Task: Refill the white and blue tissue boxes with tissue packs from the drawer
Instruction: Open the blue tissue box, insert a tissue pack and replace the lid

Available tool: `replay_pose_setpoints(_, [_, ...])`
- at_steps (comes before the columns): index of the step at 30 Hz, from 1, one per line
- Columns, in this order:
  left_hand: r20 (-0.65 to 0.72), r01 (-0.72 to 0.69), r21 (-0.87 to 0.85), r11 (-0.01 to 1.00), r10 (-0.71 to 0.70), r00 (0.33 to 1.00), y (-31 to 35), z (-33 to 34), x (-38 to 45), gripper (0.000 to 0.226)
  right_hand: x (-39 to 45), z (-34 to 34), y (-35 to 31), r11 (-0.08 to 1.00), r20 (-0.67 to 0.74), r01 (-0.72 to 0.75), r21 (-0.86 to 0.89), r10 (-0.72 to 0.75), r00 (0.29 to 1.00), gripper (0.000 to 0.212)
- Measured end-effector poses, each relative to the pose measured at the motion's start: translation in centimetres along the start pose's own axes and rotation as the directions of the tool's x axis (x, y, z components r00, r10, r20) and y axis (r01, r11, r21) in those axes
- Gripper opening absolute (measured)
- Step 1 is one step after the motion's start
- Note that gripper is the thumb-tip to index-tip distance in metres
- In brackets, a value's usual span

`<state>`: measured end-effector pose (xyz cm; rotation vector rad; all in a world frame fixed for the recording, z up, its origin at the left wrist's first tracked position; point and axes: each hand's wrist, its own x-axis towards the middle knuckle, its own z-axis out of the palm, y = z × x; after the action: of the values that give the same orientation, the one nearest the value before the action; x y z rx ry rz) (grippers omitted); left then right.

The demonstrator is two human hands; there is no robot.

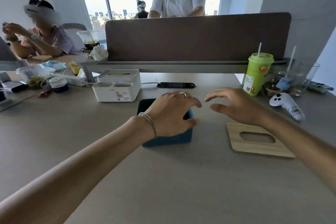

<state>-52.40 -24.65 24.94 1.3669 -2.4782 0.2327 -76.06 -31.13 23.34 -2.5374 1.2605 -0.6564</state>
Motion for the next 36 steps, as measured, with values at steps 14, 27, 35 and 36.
replay_pose_setpoints(14, [0.467,0.059,-0.232,0.971,0.058,0.883,7.2,12.7,8.8,0.117,-11.9,-1.8,10.8,0.950,-0.007,-0.305,-0.068,0.305,0.952,0.020])
replay_pose_setpoints(27, [0.385,0.062,-0.295,0.953,0.059,0.921,8.3,12.9,10.0,0.118,-13.9,-2.2,11.8,0.945,-0.042,-0.327,-0.028,0.325,0.945,0.020])
replay_pose_setpoints(35, [0.241,0.010,-0.325,0.946,0.073,0.968,8.6,9.1,9.4,0.088,-13.2,-3.2,10.8,0.939,-0.034,-0.344,0.017,0.344,0.938,0.036])
replay_pose_setpoints(36, [0.219,0.005,-0.324,0.946,0.070,0.973,8.2,8.7,9.3,0.087,-12.9,-3.4,10.4,0.943,-0.026,-0.331,0.018,0.332,0.943,0.044])
